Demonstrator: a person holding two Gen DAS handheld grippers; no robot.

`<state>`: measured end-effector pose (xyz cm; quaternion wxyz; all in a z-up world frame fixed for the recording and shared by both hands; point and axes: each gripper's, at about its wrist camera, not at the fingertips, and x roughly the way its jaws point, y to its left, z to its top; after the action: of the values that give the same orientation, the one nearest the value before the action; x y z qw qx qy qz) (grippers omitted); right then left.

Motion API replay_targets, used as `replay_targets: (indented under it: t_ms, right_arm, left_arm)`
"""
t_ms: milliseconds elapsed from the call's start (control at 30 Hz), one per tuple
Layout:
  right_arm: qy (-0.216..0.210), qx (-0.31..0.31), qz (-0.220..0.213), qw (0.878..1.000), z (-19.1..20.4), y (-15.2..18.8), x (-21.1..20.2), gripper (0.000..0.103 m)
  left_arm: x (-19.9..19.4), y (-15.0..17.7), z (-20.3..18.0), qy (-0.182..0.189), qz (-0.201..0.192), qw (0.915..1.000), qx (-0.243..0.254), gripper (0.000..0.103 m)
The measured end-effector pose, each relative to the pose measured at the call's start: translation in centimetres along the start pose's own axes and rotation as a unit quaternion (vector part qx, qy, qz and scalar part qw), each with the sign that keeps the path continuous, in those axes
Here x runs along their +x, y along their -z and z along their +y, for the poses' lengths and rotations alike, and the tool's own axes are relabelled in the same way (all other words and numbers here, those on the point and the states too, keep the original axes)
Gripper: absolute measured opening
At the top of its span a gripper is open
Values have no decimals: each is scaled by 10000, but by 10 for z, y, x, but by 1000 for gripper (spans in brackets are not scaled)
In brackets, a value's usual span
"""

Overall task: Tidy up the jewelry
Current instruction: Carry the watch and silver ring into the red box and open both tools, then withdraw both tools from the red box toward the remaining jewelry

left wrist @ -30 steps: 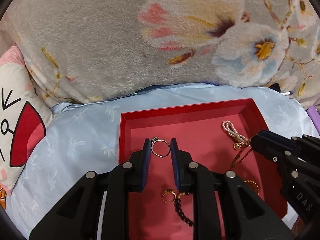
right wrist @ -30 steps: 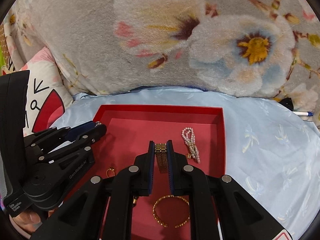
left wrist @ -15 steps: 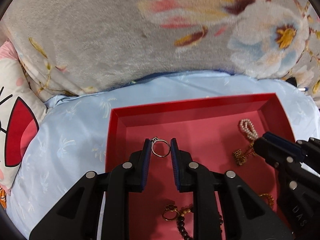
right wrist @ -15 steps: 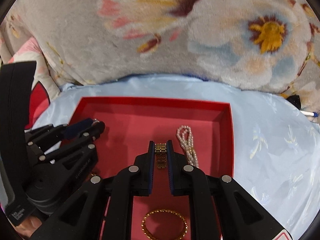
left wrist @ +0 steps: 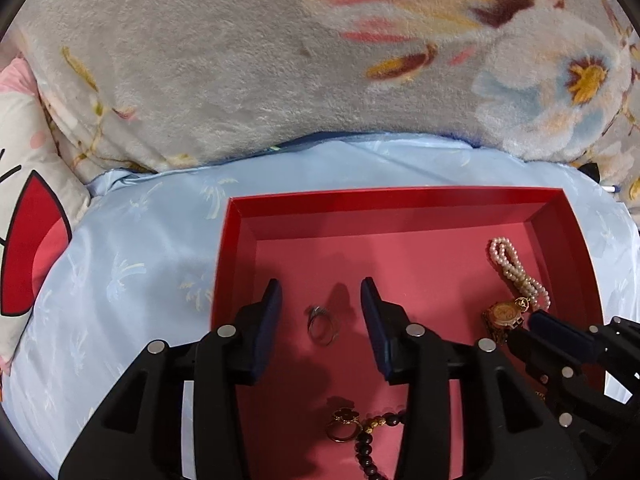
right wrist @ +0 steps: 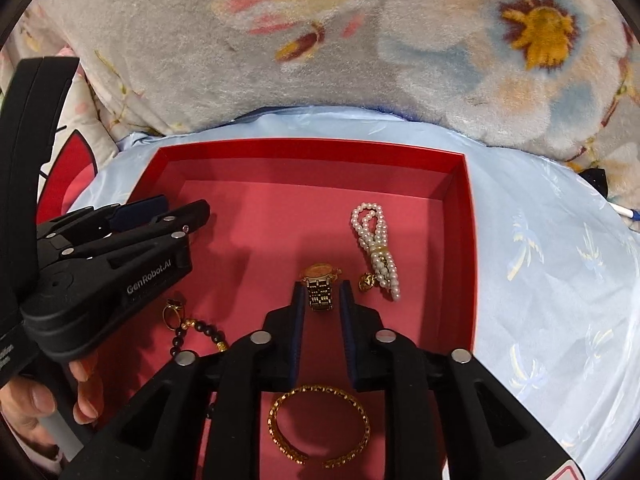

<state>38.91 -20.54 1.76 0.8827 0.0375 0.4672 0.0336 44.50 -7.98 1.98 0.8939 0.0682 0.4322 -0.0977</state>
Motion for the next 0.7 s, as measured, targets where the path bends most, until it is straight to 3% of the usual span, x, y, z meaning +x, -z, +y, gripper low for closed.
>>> replay_targets:
  t_ms: [133,333,500,700]
  right_arm:
    - [73,-19,-182,9998,0,5,-15,29]
    - [54,6,-409,9992,-2,22,-50,31]
    - [69,-28,-643,9979,0,48,-87,37]
    - [-13,-28,-767,9970,3,84,-121,38]
  left_arm:
    - [-10,3,5,2,-77,9999,-94,49]
    - [-42,11,10,-5,-251,9996,-92,49]
    - [-77,27,9,-10,-405,9992,-34,49]
    - [-117,56,2,-117,-594,9981,132,49]
